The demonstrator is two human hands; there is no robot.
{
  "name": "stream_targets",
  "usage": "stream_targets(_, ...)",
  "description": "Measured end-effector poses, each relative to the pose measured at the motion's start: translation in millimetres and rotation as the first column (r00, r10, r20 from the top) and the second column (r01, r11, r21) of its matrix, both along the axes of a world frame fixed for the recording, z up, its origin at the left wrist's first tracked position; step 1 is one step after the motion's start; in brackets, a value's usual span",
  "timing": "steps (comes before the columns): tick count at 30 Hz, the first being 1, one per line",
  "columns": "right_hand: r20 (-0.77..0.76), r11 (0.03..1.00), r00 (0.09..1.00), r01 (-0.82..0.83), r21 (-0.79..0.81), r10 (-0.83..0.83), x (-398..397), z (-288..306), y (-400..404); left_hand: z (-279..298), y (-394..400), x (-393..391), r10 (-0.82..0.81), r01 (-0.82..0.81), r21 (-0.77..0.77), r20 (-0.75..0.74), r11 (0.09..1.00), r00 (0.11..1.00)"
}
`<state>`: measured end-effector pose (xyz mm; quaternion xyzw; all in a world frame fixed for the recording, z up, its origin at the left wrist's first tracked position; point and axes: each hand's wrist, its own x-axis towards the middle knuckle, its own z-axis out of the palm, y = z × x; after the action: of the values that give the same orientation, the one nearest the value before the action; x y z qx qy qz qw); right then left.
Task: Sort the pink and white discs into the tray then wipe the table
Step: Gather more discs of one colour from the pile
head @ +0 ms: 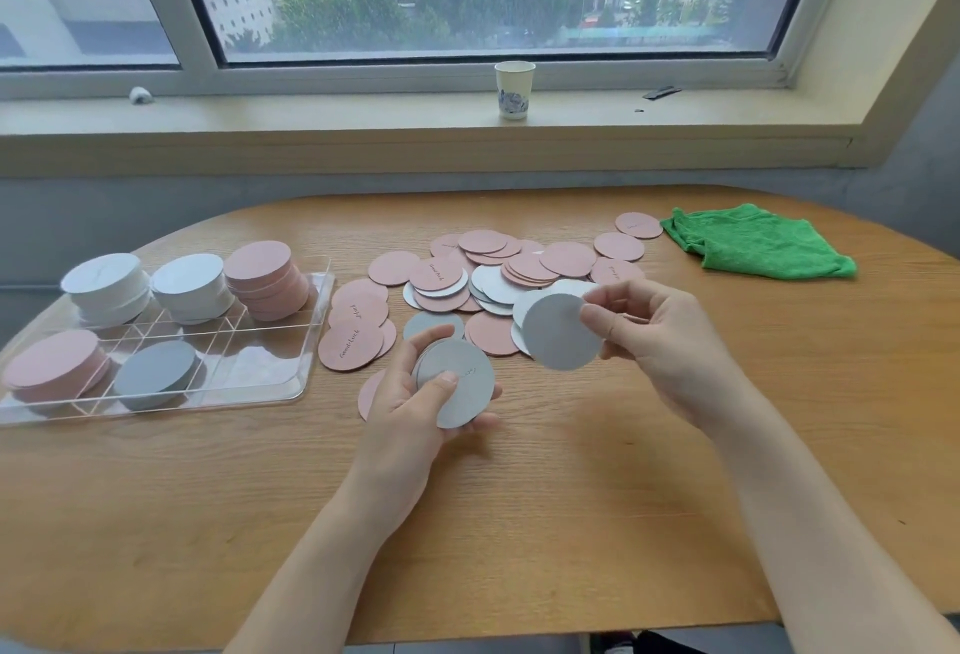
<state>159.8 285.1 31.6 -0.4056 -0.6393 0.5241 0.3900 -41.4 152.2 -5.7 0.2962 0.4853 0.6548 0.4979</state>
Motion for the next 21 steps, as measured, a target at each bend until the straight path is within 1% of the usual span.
stream_targets(2, -0.024, 0.996, 0.996, -0.089, -0.004, 0.089, -7.7, 3.8, -12.3, 0.1, -0.2, -0.6, 0.005, -0.005, 0.006, 0.041, 1.0, 0.999)
stream_targets(4, 0.018, 0.988, 0.988, -0.151, -0.005, 0.151, -19.2, 2.1, -23.0, -0.6, -0.3, -1.2, 0.013, -0.013, 0.012, 0.062, 1.0, 0.998)
stream_targets(8, 0.094, 0.988, 0.983, -0.155, -0.007, 0.155, -45.2, -14.3, -34.9, -1.4, -1.7, -1.4, -0.014, 0.013, 0.039, 0.043, 0.999, 0.999)
stream_targets(12, 0.106, 0.987, 0.981, -0.16, -0.003, 0.159, -58.1, -24.5, -40.6, -6.0, -2.8, -2.2, -0.03, 0.033, 0.041, -0.07, 0.999, 0.997)
stream_targets(14, 0.129, 0.984, 0.976, -0.175, 0.004, 0.174, -56.4, -23.1, -36.9, -7.1, -3.0, -2.6, -0.041, 0.044, 0.043, -0.067, 0.998, 0.997)
stream_targets(16, 0.189, 0.991, 0.977, -0.114, 0.074, 0.098, -50.9, -21.7, -23.7, -5.9, -4.0, -3.3, -0.053, 0.054, 0.035, -0.04, 0.998, 0.998)
stream_targets(18, 0.284, 0.976, 0.955, 0.019, 0.215, -0.081, -41.5, -22.5, -1.0, -4.4, -3.9, -3.4, -0.061, 0.061, 0.024, -0.018, 0.998, 0.998)
stream_targets(19, 0.343, 0.953, 0.924, 0.064, 0.295, -0.169, -36.3, -22.7, 11.5, -4.3, -3.7, -3.3, -0.061, 0.061, 0.018, -0.013, 0.998, 0.998)
stream_targets(21, 0.459, 0.908, 0.842, 0.082, 0.41, -0.283, -28.6, -27.0, 37.6, -3.1, -3.0, -2.8, -0.06, 0.061, 0.007, -0.019, 0.998, 0.998)
